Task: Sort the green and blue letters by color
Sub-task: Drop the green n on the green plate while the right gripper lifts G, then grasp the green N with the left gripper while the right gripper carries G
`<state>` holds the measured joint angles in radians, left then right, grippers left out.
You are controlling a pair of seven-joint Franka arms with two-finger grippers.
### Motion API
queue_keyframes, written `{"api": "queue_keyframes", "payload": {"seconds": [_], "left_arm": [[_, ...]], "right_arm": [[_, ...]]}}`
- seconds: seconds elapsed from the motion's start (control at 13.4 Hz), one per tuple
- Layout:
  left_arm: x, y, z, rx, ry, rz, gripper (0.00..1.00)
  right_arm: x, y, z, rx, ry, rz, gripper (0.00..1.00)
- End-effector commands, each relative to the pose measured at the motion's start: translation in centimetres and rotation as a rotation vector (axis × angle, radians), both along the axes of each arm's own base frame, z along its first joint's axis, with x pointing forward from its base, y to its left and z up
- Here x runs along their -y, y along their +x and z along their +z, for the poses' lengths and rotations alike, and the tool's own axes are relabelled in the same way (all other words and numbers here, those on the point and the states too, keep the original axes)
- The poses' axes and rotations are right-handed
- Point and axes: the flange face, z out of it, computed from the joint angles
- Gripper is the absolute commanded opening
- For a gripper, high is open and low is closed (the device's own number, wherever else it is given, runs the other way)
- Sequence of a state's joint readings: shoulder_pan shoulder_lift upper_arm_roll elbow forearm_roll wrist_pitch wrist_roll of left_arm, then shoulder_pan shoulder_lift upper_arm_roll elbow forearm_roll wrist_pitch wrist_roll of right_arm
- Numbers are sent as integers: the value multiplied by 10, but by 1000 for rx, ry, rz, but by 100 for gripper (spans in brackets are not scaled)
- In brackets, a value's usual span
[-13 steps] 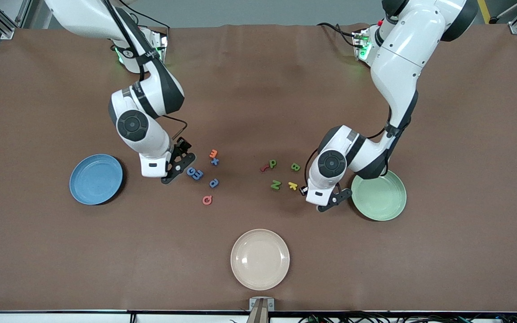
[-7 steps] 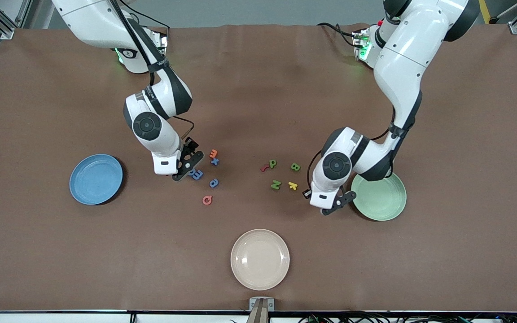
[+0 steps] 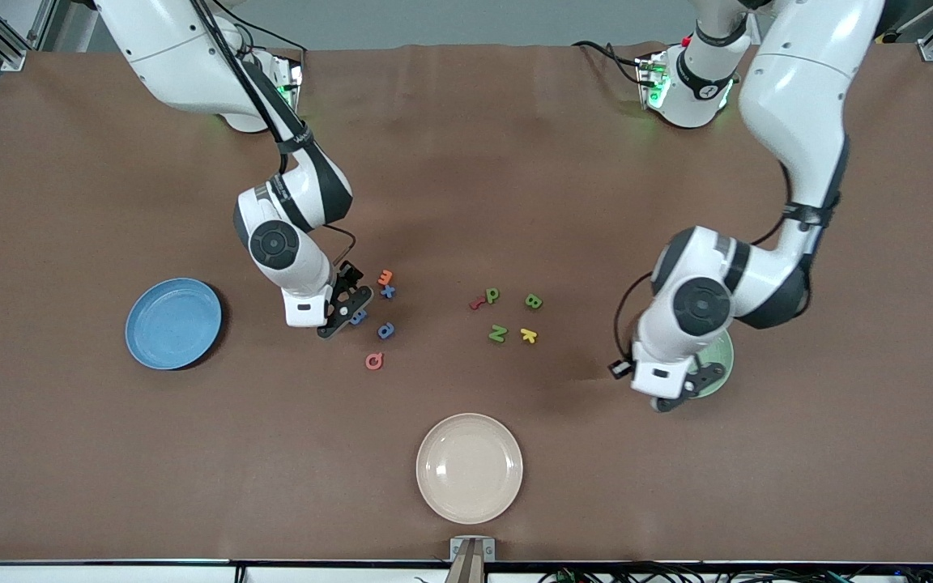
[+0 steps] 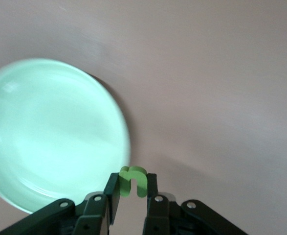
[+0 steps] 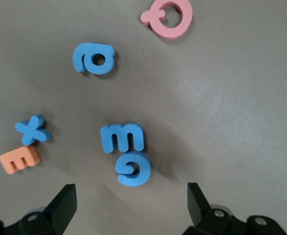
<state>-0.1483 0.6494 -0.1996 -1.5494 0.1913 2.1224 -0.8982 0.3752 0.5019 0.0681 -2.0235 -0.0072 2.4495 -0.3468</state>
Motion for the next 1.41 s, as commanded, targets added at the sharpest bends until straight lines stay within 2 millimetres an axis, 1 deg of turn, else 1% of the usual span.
{"api": "queue_keyframes", "payload": {"seconds": [0.0,0.07,0.22,0.3,0.37,0.45,0.52,0.6,0.67,0.82,0.89,0.97,1.04,1.12,1.19,1.27,1.34], "left_arm": [[-46,1,-6,-59,23,-46,2],[-54,-1,-6,-87,33,-49,3],[-57,-9,-12,-133,48,-44,3],[-61,-12,-16,-151,54,-36,6],[-68,-15,-18,-161,57,-28,17],[-72,-17,-19,-164,59,-23,46],[-76,-16,-19,-166,58,-8,78],[-89,-13,-16,-163,57,11,100],[-93,-12,-9,-161,55,24,100],[-86,-7,2,-139,44,23,100],[-78,-5,6,-130,39,17,100],[-62,-2,17,-104,36,8,100],[-34,-3,23,-86,33,-9,100],[-13,-2,30,-65,27,-1,99],[4,-5,26,-64,28,18,99],[24,-11,16,-70,24,45,99],[53,-18,6,-67,20,62,98]], "right_arm": [[0,8,-7,-2,8,8,98],[0,8,-7,-1,10,6,97],[0,8,-12,-1,10,5,96],[0,9,-16,4,13,5,91],[-1,8,-19,8,15,10,89],[-2,8,-23,8,16,13,87],[-2,8,-24,9,16,13,86],[-2,7,-24,9,16,14,84],[-2,7,-24,8,16,14,80],[-2,7,-24,8,16,16,70],[-2,7,-24,7,15,14,65],[-1,7,-25,5,15,13,58],[-1,7,-24,5,14,13,52],[-1,7,-24,5,14,13,45],[-1,7,-24,5,14,13,39],[-1,8,-24,6,14,12,33],[-1,8,-23,6,13,13,27]]}}
